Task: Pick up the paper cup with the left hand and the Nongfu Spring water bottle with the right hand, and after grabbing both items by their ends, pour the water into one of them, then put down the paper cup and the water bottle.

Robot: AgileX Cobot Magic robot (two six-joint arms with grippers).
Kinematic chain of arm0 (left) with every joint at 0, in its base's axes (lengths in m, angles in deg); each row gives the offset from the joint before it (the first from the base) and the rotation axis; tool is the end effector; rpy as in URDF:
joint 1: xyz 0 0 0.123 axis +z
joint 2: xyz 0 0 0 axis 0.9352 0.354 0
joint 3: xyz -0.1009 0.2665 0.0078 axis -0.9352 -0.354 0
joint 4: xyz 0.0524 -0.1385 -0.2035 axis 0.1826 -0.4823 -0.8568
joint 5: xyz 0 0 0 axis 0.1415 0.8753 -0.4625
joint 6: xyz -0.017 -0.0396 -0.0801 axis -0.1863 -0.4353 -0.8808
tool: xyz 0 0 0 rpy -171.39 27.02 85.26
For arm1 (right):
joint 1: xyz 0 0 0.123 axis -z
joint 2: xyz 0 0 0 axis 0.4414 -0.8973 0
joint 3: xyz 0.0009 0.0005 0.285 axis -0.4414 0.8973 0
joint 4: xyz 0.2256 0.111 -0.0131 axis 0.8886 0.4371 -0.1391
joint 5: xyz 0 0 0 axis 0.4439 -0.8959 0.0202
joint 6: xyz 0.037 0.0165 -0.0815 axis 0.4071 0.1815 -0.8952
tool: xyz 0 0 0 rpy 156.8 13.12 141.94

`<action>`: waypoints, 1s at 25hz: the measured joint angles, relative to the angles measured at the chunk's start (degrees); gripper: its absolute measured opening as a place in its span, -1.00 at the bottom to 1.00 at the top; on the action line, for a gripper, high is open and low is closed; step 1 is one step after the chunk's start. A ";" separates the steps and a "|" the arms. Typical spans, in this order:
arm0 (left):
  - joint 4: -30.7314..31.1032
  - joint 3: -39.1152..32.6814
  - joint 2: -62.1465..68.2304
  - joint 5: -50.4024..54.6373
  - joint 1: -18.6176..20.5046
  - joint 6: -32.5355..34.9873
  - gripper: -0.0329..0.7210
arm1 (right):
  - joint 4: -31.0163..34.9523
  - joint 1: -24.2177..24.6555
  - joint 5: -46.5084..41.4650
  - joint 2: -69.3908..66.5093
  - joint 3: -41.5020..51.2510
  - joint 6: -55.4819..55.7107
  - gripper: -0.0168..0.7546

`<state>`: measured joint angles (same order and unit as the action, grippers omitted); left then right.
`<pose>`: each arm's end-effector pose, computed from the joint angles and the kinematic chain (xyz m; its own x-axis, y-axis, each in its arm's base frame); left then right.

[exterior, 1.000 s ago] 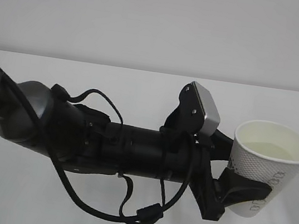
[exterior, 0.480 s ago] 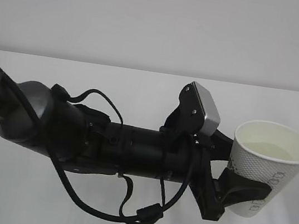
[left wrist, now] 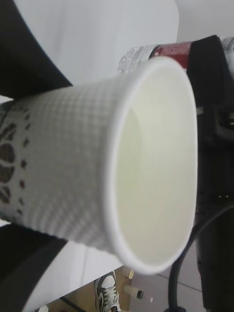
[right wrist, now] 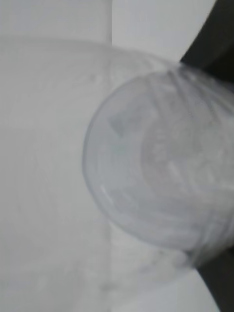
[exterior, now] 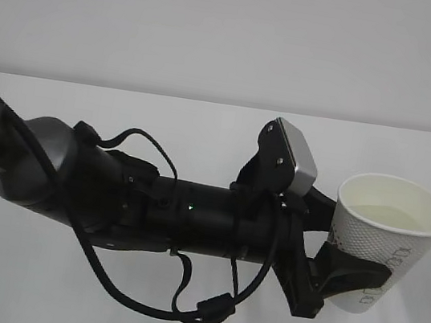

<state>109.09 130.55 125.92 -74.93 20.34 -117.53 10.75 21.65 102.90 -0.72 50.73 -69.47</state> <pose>0.2307 -0.3439 0.1442 -0.1312 0.1409 -0.9813 0.9864 0.1173 -0.1151 0.2394 0.0079 0.1836 -0.2165 -0.0339 -0.9757 0.0368 0.9984 -0.0428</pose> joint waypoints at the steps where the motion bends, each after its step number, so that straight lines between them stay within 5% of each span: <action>1: 0.00 0.00 0.00 0.00 0.00 0.00 0.42 | -0.24 0.00 0.37 -0.53 0.00 0.00 0.21; 25: -0.12 0.00 0.00 2.45 0.00 0.00 0.41 | -3.20 0.00 15.44 -18.02 -0.54 5.07 0.21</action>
<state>108.97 130.55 125.92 -72.48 20.34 -117.53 7.56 21.65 118.34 -18.74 50.18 -64.39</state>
